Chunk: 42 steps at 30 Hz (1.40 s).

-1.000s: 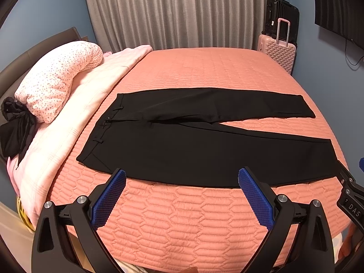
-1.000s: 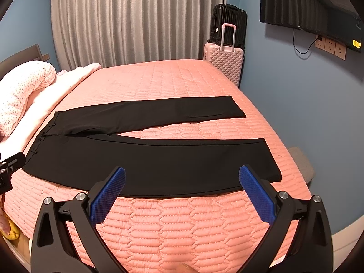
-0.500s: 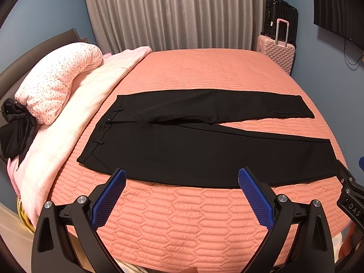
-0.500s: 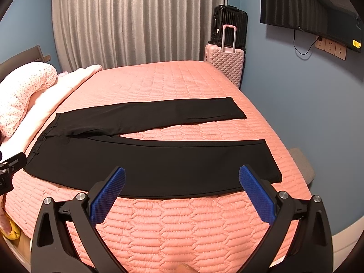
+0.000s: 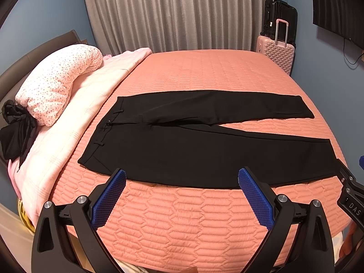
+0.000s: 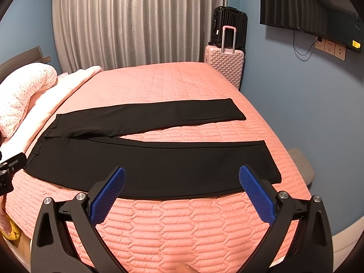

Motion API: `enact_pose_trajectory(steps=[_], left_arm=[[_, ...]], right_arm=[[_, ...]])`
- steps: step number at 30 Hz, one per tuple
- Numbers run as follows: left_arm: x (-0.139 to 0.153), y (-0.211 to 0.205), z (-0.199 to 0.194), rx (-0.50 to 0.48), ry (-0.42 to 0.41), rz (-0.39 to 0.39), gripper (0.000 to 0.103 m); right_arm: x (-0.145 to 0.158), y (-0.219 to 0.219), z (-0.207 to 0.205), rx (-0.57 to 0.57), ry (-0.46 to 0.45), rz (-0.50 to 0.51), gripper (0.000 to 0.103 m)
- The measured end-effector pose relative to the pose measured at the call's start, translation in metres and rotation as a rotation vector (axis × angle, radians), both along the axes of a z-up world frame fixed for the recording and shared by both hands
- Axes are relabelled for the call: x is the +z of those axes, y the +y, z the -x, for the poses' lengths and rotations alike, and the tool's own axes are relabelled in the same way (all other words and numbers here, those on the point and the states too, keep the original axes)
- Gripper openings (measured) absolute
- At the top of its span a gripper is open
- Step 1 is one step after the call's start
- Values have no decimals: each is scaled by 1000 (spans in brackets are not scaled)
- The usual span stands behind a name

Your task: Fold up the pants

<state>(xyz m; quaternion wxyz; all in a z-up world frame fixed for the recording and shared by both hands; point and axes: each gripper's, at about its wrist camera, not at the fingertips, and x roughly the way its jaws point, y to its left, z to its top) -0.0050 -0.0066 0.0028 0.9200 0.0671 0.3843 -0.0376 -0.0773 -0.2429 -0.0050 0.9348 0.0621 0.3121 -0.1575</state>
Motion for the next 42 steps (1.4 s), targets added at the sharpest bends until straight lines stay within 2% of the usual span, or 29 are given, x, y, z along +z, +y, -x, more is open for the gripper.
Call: enact_pose_trajectory(steps=[33, 36, 38, 39, 42], left_arm=[[3, 1, -1, 4, 1, 2, 97], [5, -3, -1, 33, -1, 2, 97], [8, -6, -2, 78, -6, 21, 98], [11, -8, -3, 124, -6, 53, 98], [14, -13, -5, 206, 4, 143, 98]], right_arm=[[1, -1, 2, -18, -15, -21, 98], [1, 1, 3, -86, -30, -51, 98], [-2, 3, 3, -191, -36, -86, 98], [-4, 6, 3, -265, -31, -102, 98], [-7, 14, 1, -373, -27, -100, 98]])
